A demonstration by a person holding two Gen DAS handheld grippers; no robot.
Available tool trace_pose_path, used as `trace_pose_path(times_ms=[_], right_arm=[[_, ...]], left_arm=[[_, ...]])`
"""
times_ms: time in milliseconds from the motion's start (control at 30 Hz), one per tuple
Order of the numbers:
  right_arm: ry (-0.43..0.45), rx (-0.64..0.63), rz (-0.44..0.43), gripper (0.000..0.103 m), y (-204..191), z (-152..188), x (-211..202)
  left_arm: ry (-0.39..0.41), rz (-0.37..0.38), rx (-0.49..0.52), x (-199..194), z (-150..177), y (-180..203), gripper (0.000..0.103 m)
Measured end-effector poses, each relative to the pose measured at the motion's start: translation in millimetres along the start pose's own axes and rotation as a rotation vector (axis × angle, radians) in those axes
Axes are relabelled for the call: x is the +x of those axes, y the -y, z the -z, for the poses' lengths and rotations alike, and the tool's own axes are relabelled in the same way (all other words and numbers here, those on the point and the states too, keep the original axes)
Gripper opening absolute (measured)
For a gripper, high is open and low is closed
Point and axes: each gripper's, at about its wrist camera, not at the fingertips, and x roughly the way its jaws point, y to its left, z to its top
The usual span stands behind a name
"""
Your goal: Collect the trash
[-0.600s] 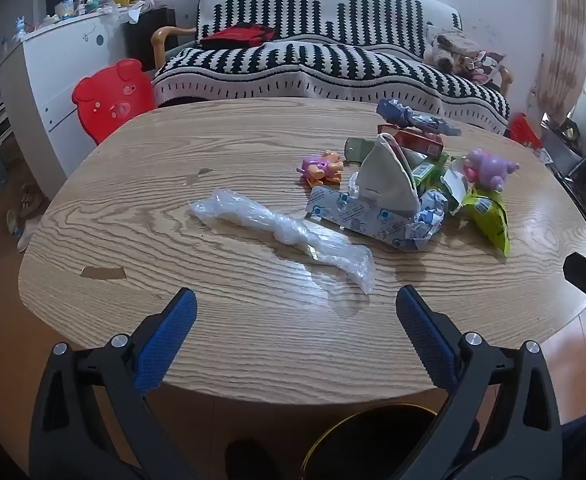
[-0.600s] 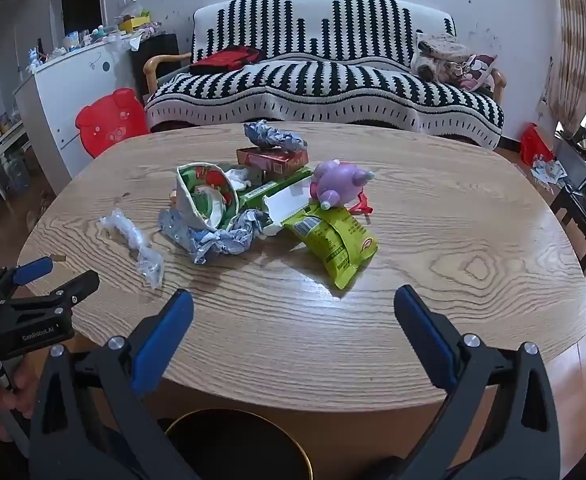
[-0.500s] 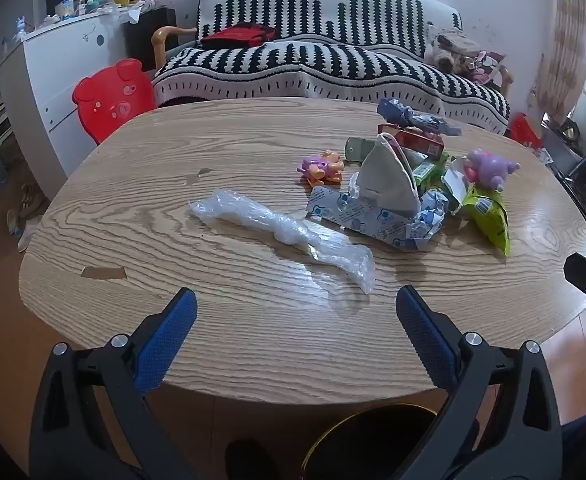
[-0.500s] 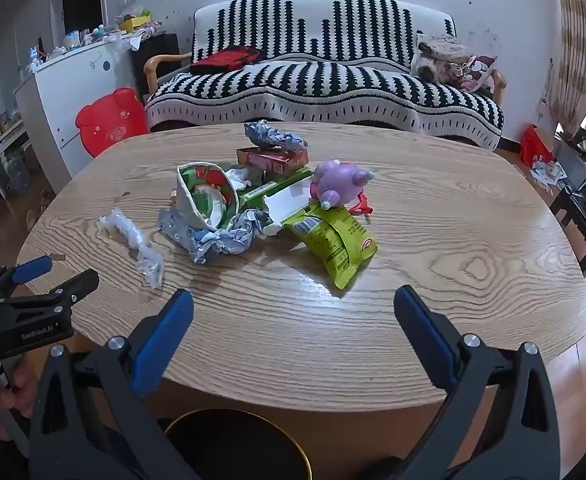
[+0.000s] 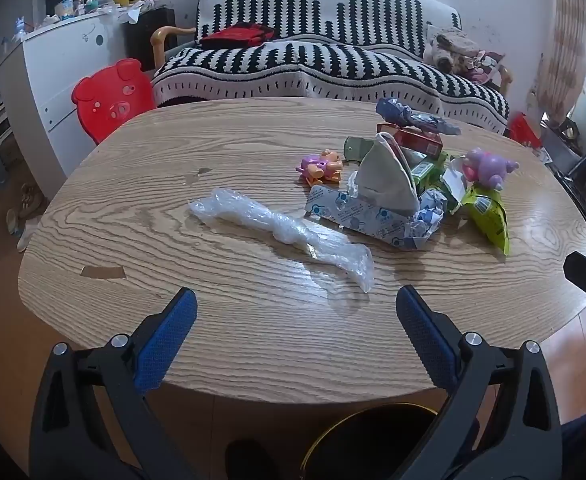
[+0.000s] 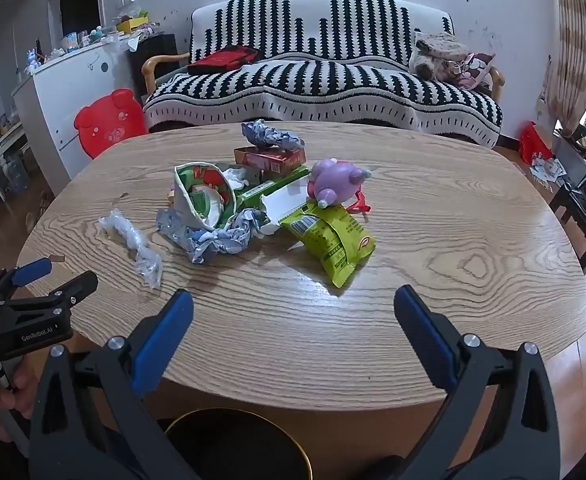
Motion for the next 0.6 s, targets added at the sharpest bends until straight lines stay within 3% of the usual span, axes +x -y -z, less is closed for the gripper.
trace_pose_path(times_ms=[600], right_arm=[[-0.005,-0.007,0.004,0.097,-1.1,0.4,1.9]], left_arm=[[0.003,0.003,-0.001,5.5,2.2,-3.4,0.097]])
